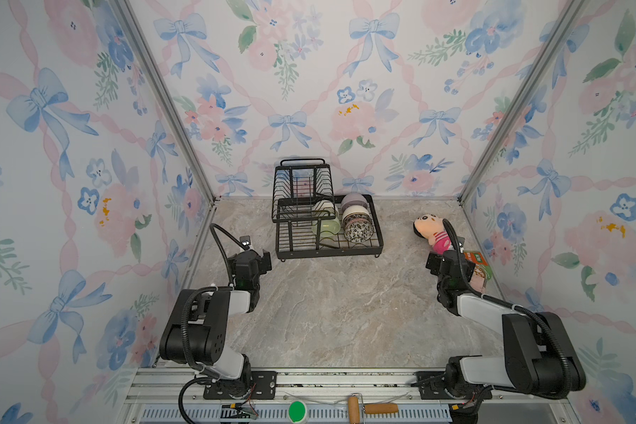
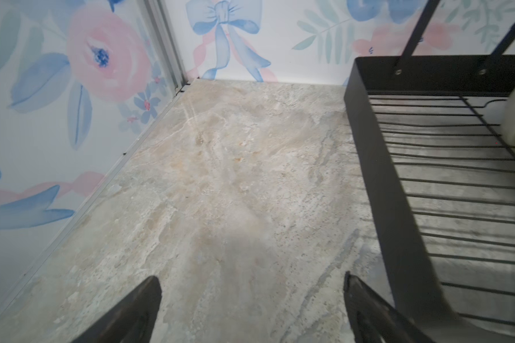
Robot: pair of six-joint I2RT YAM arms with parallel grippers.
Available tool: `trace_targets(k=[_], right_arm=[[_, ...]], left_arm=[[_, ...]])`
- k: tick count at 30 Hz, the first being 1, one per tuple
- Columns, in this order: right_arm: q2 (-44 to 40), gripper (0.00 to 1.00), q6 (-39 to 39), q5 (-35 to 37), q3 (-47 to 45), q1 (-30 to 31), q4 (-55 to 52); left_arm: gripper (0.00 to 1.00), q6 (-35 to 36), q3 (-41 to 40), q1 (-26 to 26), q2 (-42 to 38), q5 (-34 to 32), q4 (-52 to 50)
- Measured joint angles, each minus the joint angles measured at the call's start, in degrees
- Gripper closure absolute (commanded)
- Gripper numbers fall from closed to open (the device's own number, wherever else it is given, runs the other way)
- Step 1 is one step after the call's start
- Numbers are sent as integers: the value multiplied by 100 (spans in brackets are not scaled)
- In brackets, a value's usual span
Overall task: Load bowls into a dish rack
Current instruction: Reset both arms
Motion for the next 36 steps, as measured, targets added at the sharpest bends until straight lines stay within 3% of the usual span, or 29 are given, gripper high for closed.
trace_targets(k=[12, 23, 29, 36], right_arm=[[-317, 4, 164, -476, -225, -345, -57], [280, 4, 264, -981, -529, -332, 1119], [310, 4, 203, -1023, -535, -256, 1421], [485, 4, 61, -1209, -691, -186, 1945]], left_arm=[[2, 240, -177, -26, 0, 98, 409], [2, 243, -372, -26, -9, 181, 699], [2, 238, -1362, 28, 15, 219, 1825], [2, 238, -1128, 26, 46, 219, 1996]])
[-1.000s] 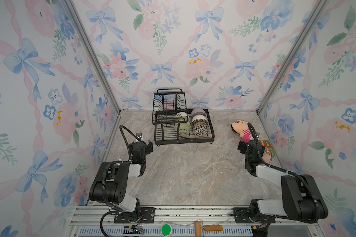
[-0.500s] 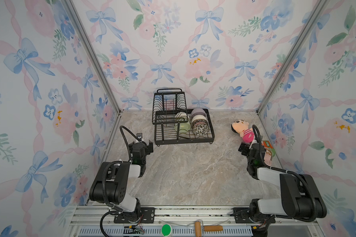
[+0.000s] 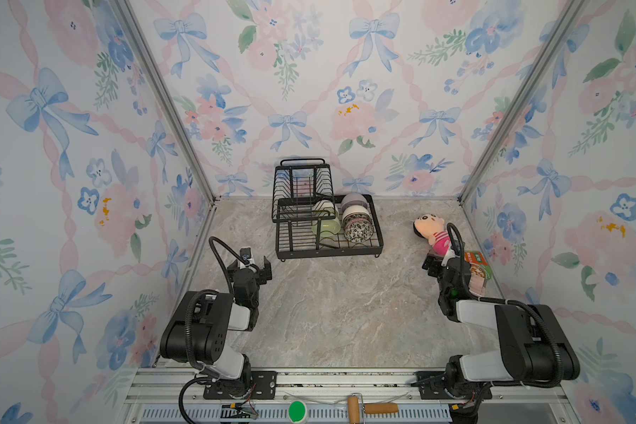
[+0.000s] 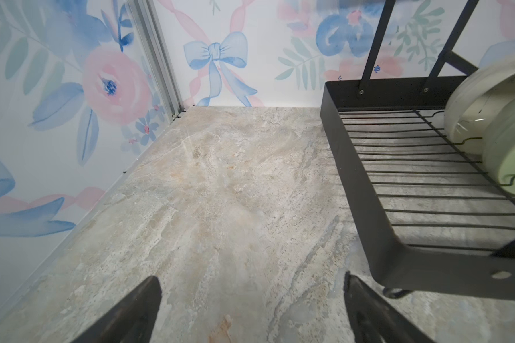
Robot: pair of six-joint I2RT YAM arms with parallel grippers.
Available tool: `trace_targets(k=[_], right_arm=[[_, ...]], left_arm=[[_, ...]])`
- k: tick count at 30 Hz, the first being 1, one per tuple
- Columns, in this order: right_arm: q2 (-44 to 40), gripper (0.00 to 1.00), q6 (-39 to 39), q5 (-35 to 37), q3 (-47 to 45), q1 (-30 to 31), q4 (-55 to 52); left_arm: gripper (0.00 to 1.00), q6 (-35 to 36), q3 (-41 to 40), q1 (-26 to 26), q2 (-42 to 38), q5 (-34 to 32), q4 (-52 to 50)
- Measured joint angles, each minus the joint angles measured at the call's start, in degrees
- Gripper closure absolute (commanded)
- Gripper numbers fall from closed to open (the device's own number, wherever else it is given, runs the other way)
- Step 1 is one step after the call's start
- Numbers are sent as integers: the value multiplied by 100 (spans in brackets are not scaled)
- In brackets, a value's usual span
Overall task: Load bowls into a dish rack
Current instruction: Reset both arms
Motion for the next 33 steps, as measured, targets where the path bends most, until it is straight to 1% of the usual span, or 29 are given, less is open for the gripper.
trace_targets(k=[2, 4, 13, 33], right_arm=[[341, 4, -63, -111, -116, 7, 444], [511, 4, -92, -192, -179, 7, 404], [520, 4, -216, -199, 116, 162, 260], [520, 4, -319, -68, 125, 238, 166]], left_arm=[[2, 0, 0, 0, 0, 0, 7], [2, 0, -2, 0, 2, -2, 7], [2, 0, -2, 0, 2, 0, 7], [2, 0, 0, 7, 2, 4, 7]])
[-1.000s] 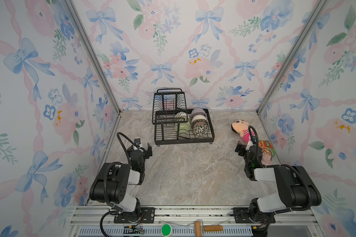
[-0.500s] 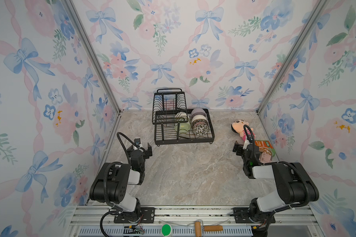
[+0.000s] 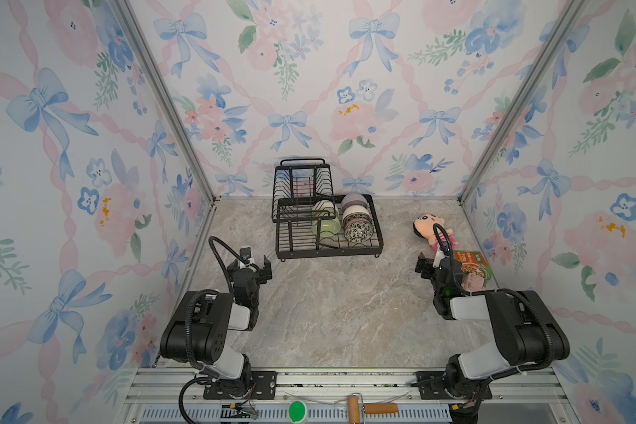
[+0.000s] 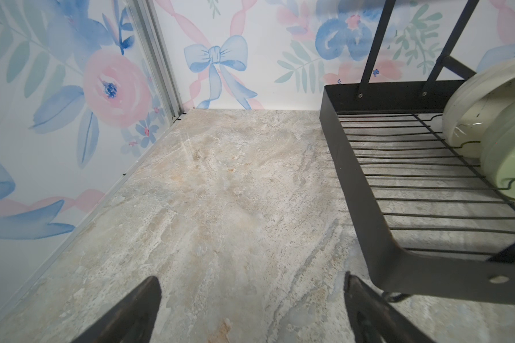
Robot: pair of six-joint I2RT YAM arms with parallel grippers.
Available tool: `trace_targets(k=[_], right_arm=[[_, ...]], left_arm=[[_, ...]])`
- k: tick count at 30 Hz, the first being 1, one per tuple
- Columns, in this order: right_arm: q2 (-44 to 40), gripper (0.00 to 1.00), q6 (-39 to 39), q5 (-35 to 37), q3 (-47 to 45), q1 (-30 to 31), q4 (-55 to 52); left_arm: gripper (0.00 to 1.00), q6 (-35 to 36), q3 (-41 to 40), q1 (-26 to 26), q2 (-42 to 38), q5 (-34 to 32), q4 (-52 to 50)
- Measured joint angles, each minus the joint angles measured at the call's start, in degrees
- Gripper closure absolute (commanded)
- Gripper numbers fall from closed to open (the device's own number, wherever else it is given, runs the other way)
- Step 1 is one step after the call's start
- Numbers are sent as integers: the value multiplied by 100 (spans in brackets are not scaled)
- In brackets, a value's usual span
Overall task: Load bowls into a dish rack
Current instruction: Reset both arms
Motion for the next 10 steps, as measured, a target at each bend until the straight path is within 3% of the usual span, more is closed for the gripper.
trace_targets(k=[10], right_arm=[[0, 4, -2, 0, 0, 0, -59]], left_arm=[[2, 0, 0, 0, 0, 0, 0]])
